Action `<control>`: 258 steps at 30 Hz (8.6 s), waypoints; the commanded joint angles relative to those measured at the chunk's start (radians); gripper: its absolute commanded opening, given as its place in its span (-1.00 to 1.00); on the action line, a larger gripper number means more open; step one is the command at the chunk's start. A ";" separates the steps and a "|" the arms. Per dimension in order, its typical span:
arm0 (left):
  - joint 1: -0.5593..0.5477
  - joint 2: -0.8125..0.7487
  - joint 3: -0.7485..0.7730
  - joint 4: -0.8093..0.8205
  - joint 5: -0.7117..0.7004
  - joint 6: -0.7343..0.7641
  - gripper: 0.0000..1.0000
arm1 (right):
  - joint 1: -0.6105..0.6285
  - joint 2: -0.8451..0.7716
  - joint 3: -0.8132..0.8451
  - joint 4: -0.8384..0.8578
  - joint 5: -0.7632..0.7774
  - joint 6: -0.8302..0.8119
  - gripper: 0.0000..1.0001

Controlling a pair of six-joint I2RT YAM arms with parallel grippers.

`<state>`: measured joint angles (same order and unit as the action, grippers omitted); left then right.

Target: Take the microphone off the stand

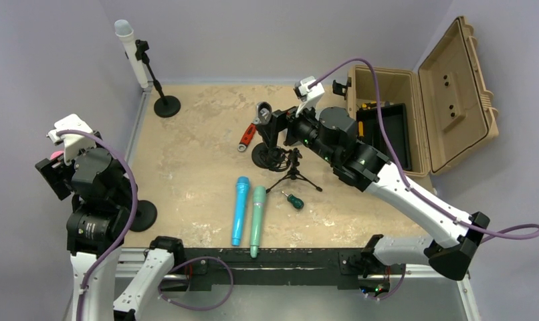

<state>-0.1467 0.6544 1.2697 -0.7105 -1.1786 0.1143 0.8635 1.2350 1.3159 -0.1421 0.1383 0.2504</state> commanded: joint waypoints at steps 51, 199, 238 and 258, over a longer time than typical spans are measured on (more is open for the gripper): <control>0.045 0.338 0.168 -0.407 1.361 -0.359 -1.00 | 0.000 -0.287 -0.142 -0.016 0.054 0.104 0.83; 0.244 0.787 -0.151 -0.656 0.270 -1.034 0.93 | 0.000 -0.202 -0.214 0.044 -0.068 0.088 0.81; 0.254 0.678 0.250 -0.797 0.104 -0.857 1.00 | 0.000 -0.192 -0.202 0.035 -0.057 0.076 0.81; 0.260 0.722 0.206 -0.703 0.153 -0.811 1.00 | 0.000 -0.185 -0.215 0.041 -0.060 0.083 0.81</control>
<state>0.1047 1.3766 1.4723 -1.4433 -1.0309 -0.7128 0.8635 1.0592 1.0897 -0.1268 0.0853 0.3397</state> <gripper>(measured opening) 0.998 0.906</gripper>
